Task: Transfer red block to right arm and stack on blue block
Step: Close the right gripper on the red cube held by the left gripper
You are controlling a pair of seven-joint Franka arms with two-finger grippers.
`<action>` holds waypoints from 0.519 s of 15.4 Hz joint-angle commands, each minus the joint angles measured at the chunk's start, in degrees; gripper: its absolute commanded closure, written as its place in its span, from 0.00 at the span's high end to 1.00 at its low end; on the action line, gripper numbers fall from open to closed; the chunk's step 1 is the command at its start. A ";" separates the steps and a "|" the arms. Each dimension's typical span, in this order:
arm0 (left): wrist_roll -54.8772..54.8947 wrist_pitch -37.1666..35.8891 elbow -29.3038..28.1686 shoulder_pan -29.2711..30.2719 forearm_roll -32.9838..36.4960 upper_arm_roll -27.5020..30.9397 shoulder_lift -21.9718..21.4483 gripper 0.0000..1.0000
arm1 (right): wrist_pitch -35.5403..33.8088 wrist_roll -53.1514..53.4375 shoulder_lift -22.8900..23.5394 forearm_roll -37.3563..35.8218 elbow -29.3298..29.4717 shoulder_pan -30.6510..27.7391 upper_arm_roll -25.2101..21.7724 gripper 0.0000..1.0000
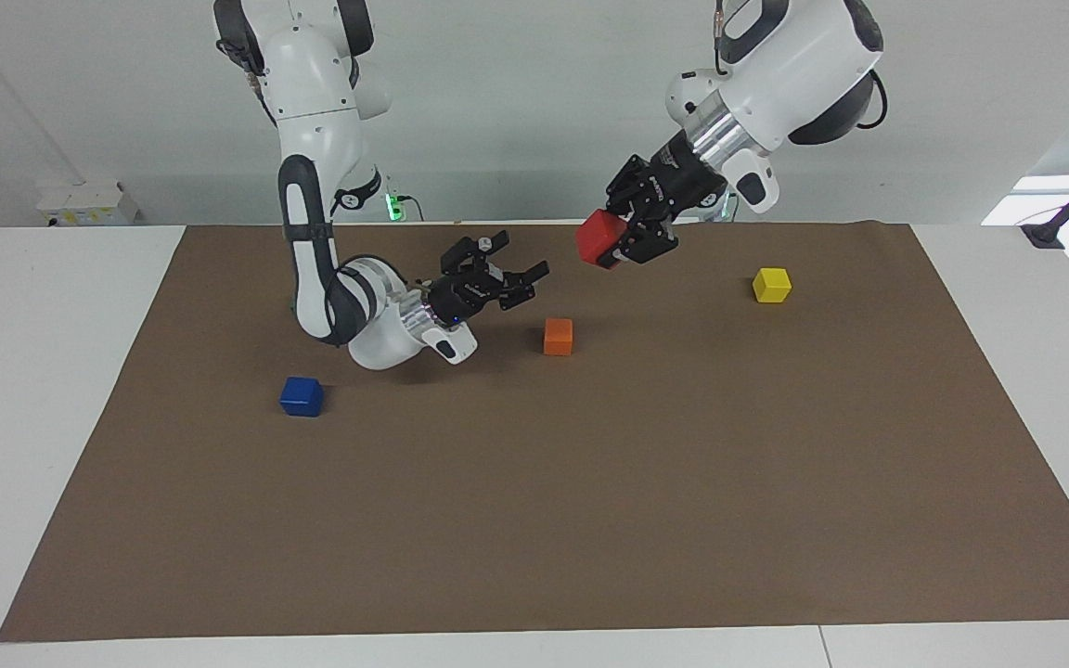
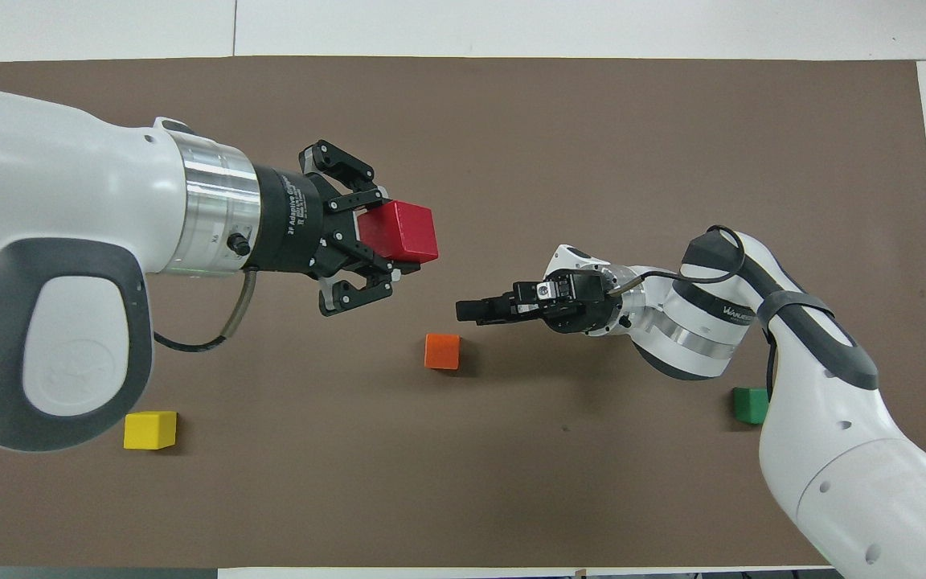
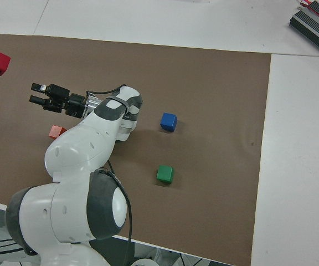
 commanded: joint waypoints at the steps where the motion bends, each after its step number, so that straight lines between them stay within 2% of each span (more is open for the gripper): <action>1: -2.66 6.32 -6.39 -1.29 -4.45 0.42 -2.93 0.00 | 1.44 1.57 0.75 1.42 0.75 0.35 0.46 1.00; 5: -1.79 8.26 -11.67 -2.52 -6.75 0.34 -5.48 0.00 | 2.05 1.48 0.66 1.51 0.84 0.53 0.46 1.00; 8: 9.06 12.04 -17.46 -3.31 -16.38 0.34 -7.68 0.00 | 1.97 1.22 0.75 1.51 0.84 0.97 0.46 1.00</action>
